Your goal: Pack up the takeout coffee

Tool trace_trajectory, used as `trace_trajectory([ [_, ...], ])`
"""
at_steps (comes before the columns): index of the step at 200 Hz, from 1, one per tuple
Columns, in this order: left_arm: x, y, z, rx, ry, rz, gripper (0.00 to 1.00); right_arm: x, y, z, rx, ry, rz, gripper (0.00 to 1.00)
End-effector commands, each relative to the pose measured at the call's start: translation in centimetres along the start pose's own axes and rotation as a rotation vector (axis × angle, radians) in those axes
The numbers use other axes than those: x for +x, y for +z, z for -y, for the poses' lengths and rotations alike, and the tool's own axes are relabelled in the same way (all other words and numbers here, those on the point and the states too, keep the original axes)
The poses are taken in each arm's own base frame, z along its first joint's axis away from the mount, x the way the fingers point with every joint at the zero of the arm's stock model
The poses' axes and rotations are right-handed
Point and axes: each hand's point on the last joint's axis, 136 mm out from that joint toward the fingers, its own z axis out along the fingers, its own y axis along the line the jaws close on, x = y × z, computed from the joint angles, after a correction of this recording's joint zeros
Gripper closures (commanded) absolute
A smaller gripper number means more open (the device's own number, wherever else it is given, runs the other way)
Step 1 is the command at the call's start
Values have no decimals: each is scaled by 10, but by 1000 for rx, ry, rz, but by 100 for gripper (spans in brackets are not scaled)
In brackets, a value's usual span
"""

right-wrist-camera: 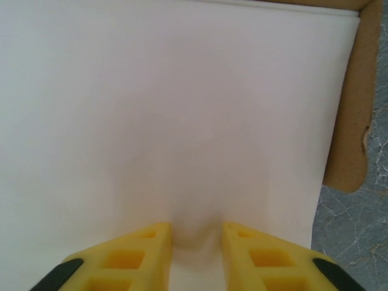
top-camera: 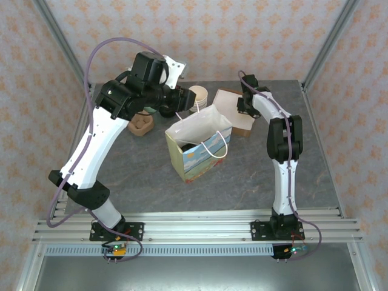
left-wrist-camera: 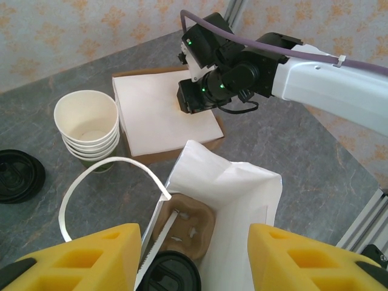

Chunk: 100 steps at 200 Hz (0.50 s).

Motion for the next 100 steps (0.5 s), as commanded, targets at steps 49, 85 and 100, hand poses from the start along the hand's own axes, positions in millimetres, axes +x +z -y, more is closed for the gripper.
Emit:
trace_trajectory([
  [49, -6, -16, 0, -16, 15, 47, 50, -3, -9, -13, -66, -13, -12, 97],
  [85, -5, -16, 0, -17, 18, 45, 51, -16, -40, -24, -150, -2, 62, 100],
  [100, -5, -15, 0, -20, 21, 44, 51, -16, -50, -28, -186, 3, 75, 100],
])
